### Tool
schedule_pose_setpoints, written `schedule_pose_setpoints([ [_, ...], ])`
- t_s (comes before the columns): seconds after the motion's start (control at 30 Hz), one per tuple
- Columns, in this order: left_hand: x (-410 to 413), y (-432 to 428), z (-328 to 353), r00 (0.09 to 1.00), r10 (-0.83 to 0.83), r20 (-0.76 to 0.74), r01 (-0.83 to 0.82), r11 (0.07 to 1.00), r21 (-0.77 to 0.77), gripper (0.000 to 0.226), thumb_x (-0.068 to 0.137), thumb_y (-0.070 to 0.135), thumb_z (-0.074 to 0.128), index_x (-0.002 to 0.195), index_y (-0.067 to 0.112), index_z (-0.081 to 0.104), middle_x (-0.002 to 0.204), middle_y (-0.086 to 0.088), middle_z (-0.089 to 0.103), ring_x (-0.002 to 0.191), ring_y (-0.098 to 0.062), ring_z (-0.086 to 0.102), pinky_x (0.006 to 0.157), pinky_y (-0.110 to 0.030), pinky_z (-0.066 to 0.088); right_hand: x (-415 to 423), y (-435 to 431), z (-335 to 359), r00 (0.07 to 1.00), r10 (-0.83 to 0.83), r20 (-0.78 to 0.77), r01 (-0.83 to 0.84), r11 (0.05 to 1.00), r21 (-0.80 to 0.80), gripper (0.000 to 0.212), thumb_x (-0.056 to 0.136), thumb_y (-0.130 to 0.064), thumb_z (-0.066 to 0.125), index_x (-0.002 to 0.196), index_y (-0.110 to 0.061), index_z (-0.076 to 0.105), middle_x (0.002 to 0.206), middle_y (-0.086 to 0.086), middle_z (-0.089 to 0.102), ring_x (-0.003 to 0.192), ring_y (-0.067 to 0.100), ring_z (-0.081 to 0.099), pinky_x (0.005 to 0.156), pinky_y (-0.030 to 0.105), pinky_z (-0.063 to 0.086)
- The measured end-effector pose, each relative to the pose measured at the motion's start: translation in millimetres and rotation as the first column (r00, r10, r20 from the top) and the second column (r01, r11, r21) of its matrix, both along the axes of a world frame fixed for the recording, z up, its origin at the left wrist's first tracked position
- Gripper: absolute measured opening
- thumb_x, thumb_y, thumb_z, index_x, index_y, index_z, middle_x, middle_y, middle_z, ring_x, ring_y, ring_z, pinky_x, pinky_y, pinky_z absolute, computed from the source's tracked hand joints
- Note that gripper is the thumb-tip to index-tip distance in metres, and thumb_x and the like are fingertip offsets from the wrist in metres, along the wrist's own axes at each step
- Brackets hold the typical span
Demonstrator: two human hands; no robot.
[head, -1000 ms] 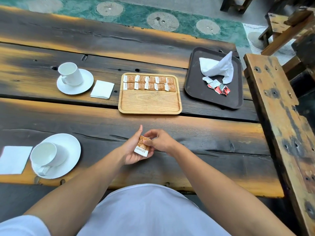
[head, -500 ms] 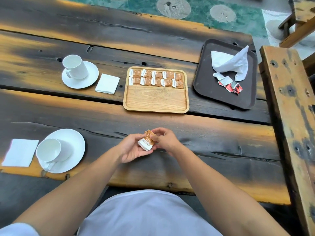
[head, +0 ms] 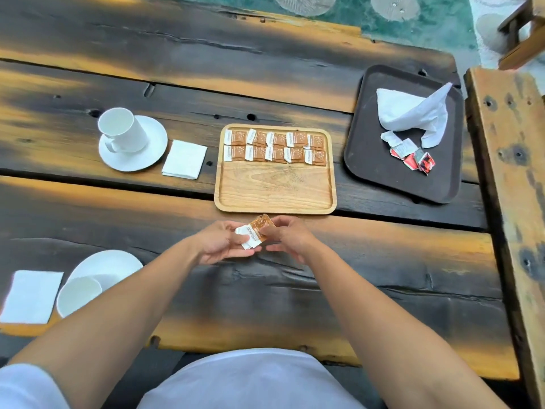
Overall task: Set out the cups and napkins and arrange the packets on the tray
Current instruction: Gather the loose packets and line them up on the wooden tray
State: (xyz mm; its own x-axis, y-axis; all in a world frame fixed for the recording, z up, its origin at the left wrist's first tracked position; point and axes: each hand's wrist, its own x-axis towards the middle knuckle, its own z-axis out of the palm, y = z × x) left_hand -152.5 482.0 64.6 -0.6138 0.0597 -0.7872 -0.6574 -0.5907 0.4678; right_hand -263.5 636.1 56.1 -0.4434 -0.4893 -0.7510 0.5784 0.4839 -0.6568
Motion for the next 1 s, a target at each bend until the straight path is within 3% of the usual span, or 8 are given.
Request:
schedule_pose_setpoints([
  [0.23, -58.3, -31.9, -16.4, 0.998, -0.003, 0.056, 0.014, 0.981, -0.191, 0.039, 0.087, -0.002, 0.067, 0.125, -0.001, 0.059, 0.106, -0.022, 0.073, 0.092, -0.03, 0.074, 0.059, -0.025, 0.061, -52.5, -30.5, -13.6, 0.999, -0.028, -0.041, 0.03, 0.998, 0.057, 0.014, 0.085, -0.005, 0.074, 0.087, -0.01, 0.061, 0.095, 0.009, 0.071, 0.079, 0.02, 0.07, 0.065, 0.03, 0.059],
  [0.43, -95.8, -54.8, -37.5, 0.992, 0.06, 0.109, -0.017, 0.933, -0.359, 0.036, 0.077, 0.005, 0.08, 0.108, 0.011, 0.062, 0.088, -0.01, 0.075, 0.068, -0.022, 0.075, 0.049, -0.027, 0.058, -84.6, -57.5, -34.5, 0.996, -0.092, -0.009, 0.093, 0.988, 0.12, 0.008, 0.088, -0.007, 0.071, 0.09, -0.009, 0.064, 0.099, 0.009, 0.069, 0.084, 0.022, 0.07, 0.064, 0.031, 0.06],
  [0.57, -110.3, -69.4, -50.3, 0.988, 0.052, 0.148, 0.017, 0.903, -0.429, 0.036, 0.076, 0.011, 0.082, 0.107, 0.011, 0.064, 0.09, -0.013, 0.075, 0.063, -0.02, 0.074, 0.049, -0.025, 0.058, -97.4, -69.4, -48.7, 0.995, -0.089, -0.038, 0.094, 0.981, 0.168, 0.006, 0.088, -0.011, 0.072, 0.084, -0.012, 0.067, 0.085, 0.004, 0.07, 0.07, 0.018, 0.064, 0.058, 0.03, 0.056],
  [0.7, -116.4, -78.2, -55.9, 0.979, -0.009, 0.201, 0.109, 0.864, -0.491, 0.029, 0.081, 0.013, 0.078, 0.109, 0.009, 0.068, 0.1, -0.016, 0.073, 0.075, -0.026, 0.075, 0.053, -0.029, 0.061, -104.8, -74.4, -57.4, 0.992, -0.099, -0.076, 0.114, 0.966, 0.23, 0.02, 0.087, -0.012, 0.073, 0.1, 0.002, 0.067, 0.08, 0.014, 0.067, 0.062, 0.024, 0.059, 0.05, 0.033, 0.045],
  [0.8, -119.2, -81.5, -58.1, 0.978, -0.048, 0.203, 0.158, 0.805, -0.572, 0.015, 0.081, 0.01, 0.078, 0.093, 0.014, 0.07, 0.106, -0.013, 0.068, 0.082, -0.029, 0.073, 0.049, -0.028, 0.058, -108.0, -74.6, -60.6, 0.989, -0.075, -0.128, 0.107, 0.957, 0.269, 0.019, 0.084, -0.017, 0.077, 0.095, -0.006, 0.067, 0.086, 0.01, 0.068, 0.06, 0.022, 0.062, 0.047, 0.03, 0.044],
  [0.87, -121.0, -82.9, -60.1, 0.976, -0.076, 0.206, 0.194, 0.739, -0.645, 0.013, 0.08, 0.011, 0.079, 0.089, 0.016, 0.07, 0.107, -0.008, 0.067, 0.081, -0.022, 0.07, 0.045, -0.022, 0.054, -110.4, -73.6, -62.5, 0.987, -0.061, -0.149, 0.104, 0.949, 0.299, 0.033, 0.082, -0.02, 0.08, 0.108, -0.007, 0.065, 0.105, 0.01, 0.07, 0.059, 0.019, 0.065, 0.049, 0.027, 0.046],
  [0.93, -122.1, -85.0, -61.3, 0.954, -0.174, 0.246, 0.301, 0.583, -0.755, 0.014, 0.08, 0.018, 0.08, 0.089, 0.019, 0.071, 0.108, -0.002, 0.068, 0.084, -0.011, 0.064, 0.053, -0.018, 0.051, -111.7, -72.2, -64.6, 0.988, -0.035, -0.151, 0.082, 0.944, 0.319, 0.04, 0.082, -0.022, 0.08, 0.114, -0.008, 0.061, 0.122, 0.011, 0.068, 0.06, 0.018, 0.066, 0.047, 0.022, 0.044],
  [1.0, -123.5, -87.1, -62.6, 0.93, -0.231, 0.285, 0.363, 0.456, -0.813, 0.016, 0.079, 0.025, 0.08, 0.091, 0.02, 0.072, 0.11, -0.002, 0.069, 0.093, -0.013, 0.061, 0.067, -0.022, 0.047, -112.7, -70.0, -64.9, 0.986, -0.015, -0.165, 0.069, 0.943, 0.324, 0.032, 0.084, -0.022, 0.078, 0.105, -0.017, 0.054, 0.128, 0.014, 0.065, 0.059, 0.017, 0.066, 0.041, 0.018, 0.04],
])
